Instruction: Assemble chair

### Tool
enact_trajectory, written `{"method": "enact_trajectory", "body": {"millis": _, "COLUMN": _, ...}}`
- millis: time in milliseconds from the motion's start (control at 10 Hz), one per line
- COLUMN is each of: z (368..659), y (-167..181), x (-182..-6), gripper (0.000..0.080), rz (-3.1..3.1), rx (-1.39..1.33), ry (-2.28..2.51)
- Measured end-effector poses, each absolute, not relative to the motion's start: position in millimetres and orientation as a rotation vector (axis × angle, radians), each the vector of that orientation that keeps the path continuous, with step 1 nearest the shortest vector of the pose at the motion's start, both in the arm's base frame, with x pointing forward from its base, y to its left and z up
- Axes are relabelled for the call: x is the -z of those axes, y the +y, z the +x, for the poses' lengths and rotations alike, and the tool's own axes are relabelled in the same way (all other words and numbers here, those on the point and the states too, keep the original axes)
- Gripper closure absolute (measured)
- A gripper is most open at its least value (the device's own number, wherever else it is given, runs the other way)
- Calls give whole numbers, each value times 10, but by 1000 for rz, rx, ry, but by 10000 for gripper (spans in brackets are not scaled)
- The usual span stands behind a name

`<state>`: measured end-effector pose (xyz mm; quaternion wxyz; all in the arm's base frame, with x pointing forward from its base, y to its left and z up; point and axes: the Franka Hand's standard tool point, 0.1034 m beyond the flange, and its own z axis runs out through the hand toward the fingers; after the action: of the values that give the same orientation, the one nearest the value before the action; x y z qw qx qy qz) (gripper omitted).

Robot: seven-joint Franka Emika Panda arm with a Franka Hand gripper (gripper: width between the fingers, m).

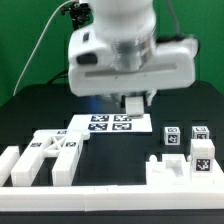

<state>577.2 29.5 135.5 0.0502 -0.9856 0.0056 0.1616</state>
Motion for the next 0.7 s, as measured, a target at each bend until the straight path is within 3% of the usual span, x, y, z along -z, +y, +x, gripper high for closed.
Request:
{"method": "enact_trajectory", "body": {"millis": 100, "z": 5960, "y": 248, "x": -1418, "gripper": 514, "rz": -3023, "rx": -320, "ry": -59}}
{"method": "enact_trajectory", "body": {"millis": 400, "z": 5989, "y": 168, "x": -1410, "gripper": 514, "rz": -3065, "rx": -47, "ry": -36}}
{"method": "enact_trajectory", "body": {"millis": 700, "z": 6234, "y": 232, "x": -1403, "gripper": 514, "rz": -3073, "rx": 343, "ry": -12}}
